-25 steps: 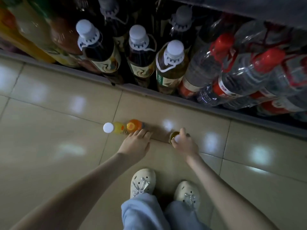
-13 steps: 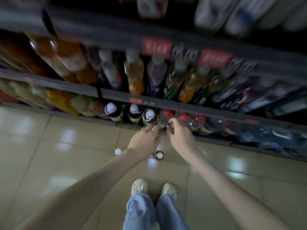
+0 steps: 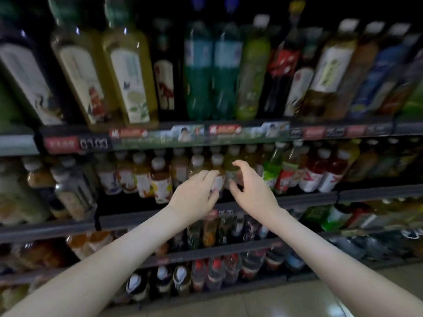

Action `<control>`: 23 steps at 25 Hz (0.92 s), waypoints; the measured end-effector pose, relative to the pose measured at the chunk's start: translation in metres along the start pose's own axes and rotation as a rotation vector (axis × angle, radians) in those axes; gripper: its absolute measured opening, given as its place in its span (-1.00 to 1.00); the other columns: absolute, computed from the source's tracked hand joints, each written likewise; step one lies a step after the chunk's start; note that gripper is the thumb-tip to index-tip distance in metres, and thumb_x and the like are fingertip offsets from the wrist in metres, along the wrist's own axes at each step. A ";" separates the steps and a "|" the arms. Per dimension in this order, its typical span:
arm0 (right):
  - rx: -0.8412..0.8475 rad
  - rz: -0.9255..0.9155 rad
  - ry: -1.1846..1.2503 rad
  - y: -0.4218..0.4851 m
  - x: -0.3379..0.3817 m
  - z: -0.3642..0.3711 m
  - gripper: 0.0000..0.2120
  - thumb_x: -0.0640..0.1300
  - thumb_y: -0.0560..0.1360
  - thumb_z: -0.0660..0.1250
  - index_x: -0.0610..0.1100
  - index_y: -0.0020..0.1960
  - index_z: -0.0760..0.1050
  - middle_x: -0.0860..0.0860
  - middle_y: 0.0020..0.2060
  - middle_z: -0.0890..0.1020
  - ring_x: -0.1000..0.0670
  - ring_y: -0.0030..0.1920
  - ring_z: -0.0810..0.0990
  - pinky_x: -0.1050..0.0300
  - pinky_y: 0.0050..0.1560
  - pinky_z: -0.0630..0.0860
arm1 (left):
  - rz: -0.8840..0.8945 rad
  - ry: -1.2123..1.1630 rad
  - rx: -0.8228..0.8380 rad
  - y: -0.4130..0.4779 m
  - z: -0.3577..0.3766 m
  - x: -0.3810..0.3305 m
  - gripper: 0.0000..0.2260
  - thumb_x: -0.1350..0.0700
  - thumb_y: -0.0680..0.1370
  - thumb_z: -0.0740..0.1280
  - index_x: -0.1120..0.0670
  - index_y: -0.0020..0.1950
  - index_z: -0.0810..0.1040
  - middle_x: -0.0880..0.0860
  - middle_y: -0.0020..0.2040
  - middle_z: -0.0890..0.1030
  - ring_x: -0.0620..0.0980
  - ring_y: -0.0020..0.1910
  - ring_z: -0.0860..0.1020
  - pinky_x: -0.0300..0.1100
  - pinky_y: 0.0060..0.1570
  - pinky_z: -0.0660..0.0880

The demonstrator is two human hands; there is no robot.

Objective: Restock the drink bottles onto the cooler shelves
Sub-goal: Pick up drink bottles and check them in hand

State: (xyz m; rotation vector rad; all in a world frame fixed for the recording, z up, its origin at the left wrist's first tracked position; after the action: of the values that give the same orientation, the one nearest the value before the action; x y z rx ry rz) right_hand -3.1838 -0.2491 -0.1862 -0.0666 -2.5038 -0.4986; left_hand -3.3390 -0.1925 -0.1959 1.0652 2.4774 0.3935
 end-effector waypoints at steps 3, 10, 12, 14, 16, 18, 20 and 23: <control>-0.156 -0.051 0.017 0.021 -0.001 -0.061 -0.49 -0.04 0.58 0.25 -0.02 0.49 0.17 0.04 0.27 0.45 0.04 0.16 0.51 0.30 -0.04 0.43 | 0.113 0.032 -0.172 0.043 -0.027 -0.029 -0.60 -0.03 0.57 0.13 0.13 0.33 0.44 0.06 0.22 0.54 0.06 0.14 0.55 -0.13 -0.06 0.54; -0.324 -0.203 -0.022 0.079 -0.044 -0.179 -0.37 -0.06 0.60 0.22 0.08 0.55 -0.05 0.11 0.48 0.17 0.10 0.33 0.31 0.50 0.08 0.33 | -0.021 0.122 -0.477 0.160 -0.066 -0.074 -0.52 0.06 0.55 0.31 0.10 0.45 0.32 0.22 0.38 0.37 0.19 0.34 0.37 0.05 0.20 0.45; -0.340 -0.254 -0.050 0.096 -0.057 -0.194 -0.34 -0.09 0.60 0.23 0.09 0.55 -0.07 0.09 0.47 0.17 0.11 0.26 0.31 0.41 0.06 0.32 | -0.103 0.205 -0.510 0.180 -0.070 -0.073 -0.45 0.06 0.53 0.35 0.07 0.49 0.26 0.30 0.41 0.31 0.29 0.35 0.34 0.14 0.22 0.42; -0.369 -0.319 -0.063 0.113 -0.061 -0.198 -0.30 -0.12 0.57 0.27 0.09 0.55 -0.07 0.02 0.44 0.22 0.05 0.29 0.31 0.31 0.15 0.35 | -0.173 0.306 -0.561 0.191 -0.077 -0.066 -0.36 0.04 0.47 0.42 0.04 0.49 0.23 0.34 0.41 0.28 0.36 0.33 0.33 0.24 0.19 0.40; -0.401 -0.363 -0.132 0.131 -0.056 -0.192 -0.24 -0.11 0.54 0.33 0.11 0.54 -0.08 -0.08 0.43 0.24 -0.07 0.38 0.24 0.01 0.32 0.33 | -0.233 0.389 -0.605 0.198 -0.088 -0.058 -0.30 -0.01 0.44 0.43 0.01 0.50 0.21 0.32 0.43 0.22 0.35 0.35 0.25 0.31 0.20 0.34; -0.426 -0.402 -0.187 0.144 -0.041 -0.180 -0.17 -0.09 0.49 0.38 0.12 0.54 -0.09 -0.15 0.44 0.23 -0.17 0.39 0.22 -0.16 0.33 0.29 | -0.275 0.428 -0.639 0.201 -0.101 -0.048 -0.32 -0.06 0.48 0.35 -0.02 0.52 0.14 0.30 0.46 0.16 0.33 0.40 0.16 0.35 0.24 0.26; -0.422 -0.458 -0.169 0.155 -0.020 -0.166 -0.14 -0.10 0.47 0.41 0.12 0.53 -0.10 -0.16 0.46 0.20 -0.18 0.38 0.20 -0.17 0.31 0.29 | -0.320 0.403 -0.667 0.202 -0.112 -0.034 -0.38 -0.10 0.51 0.23 -0.04 0.53 0.09 0.29 0.47 0.16 0.35 0.42 0.16 0.37 0.25 0.24; -0.393 -0.543 -0.110 0.171 0.016 -0.148 -0.16 -0.10 0.50 0.37 0.14 0.53 -0.14 -0.16 0.48 0.16 -0.16 0.43 0.15 -0.14 0.38 0.22 | -0.335 0.319 -0.638 0.204 -0.127 -0.013 -0.41 -0.07 0.57 0.17 -0.13 0.51 -0.06 0.29 0.50 0.10 0.37 0.43 0.15 0.31 0.29 0.27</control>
State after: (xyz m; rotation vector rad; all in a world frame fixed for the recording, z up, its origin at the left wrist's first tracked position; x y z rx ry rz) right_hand -3.0914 -0.1450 -0.0073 0.4567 -2.4780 -1.2312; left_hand -3.2643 -0.0772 0.0017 0.3415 2.4444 1.2125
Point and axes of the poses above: each hand's wrist, its own y-axis towards the middle knuckle, its own z-axis out of the palm, x = y × z, the point moved 1 cm from there along y, towards the middle knuckle
